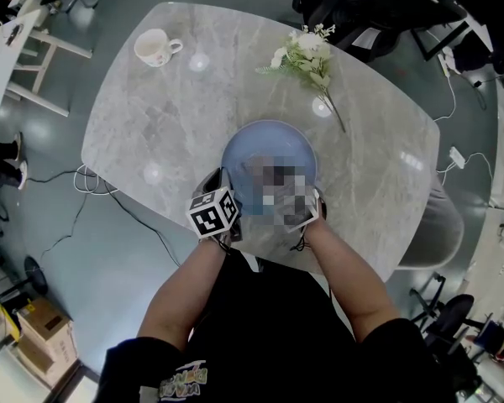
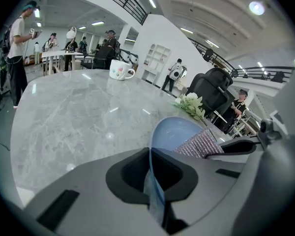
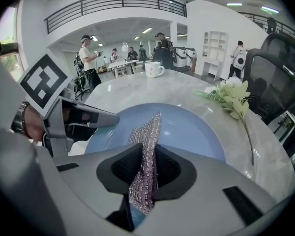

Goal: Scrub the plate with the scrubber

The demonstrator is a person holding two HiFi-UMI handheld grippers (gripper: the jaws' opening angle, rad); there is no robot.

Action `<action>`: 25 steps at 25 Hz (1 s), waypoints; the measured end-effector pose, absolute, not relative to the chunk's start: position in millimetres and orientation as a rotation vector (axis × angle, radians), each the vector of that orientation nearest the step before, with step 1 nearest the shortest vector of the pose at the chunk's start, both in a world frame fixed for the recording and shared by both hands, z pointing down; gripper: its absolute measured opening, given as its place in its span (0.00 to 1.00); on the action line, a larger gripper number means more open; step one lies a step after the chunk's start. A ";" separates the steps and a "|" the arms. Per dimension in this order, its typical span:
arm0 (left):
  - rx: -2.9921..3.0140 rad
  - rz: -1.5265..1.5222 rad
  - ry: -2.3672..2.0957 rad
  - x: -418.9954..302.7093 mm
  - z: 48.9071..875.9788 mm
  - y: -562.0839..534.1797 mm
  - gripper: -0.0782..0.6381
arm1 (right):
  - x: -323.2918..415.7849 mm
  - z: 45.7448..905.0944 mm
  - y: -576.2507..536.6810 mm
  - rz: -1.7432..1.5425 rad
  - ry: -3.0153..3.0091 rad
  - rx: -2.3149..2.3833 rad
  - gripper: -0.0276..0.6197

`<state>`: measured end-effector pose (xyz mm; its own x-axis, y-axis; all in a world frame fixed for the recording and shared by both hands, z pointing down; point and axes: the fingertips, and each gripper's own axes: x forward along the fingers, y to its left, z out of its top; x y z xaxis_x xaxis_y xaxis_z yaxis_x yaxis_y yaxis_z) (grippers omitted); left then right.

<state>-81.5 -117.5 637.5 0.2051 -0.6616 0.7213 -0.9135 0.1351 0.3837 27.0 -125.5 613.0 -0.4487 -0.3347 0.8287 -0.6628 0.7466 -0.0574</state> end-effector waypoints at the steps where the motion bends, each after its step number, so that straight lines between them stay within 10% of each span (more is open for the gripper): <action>1: 1.602 0.367 -1.521 -81.3 637.6 -117.5 0.14 | 29.6 611.1 -127.4 0.494 -2.081 0.763 0.16; 25: 2.055 0.279 -1.588 -85.0 492.3 -65.8 0.13 | 80.0 513.0 -114.5 0.673 -2.384 0.964 0.16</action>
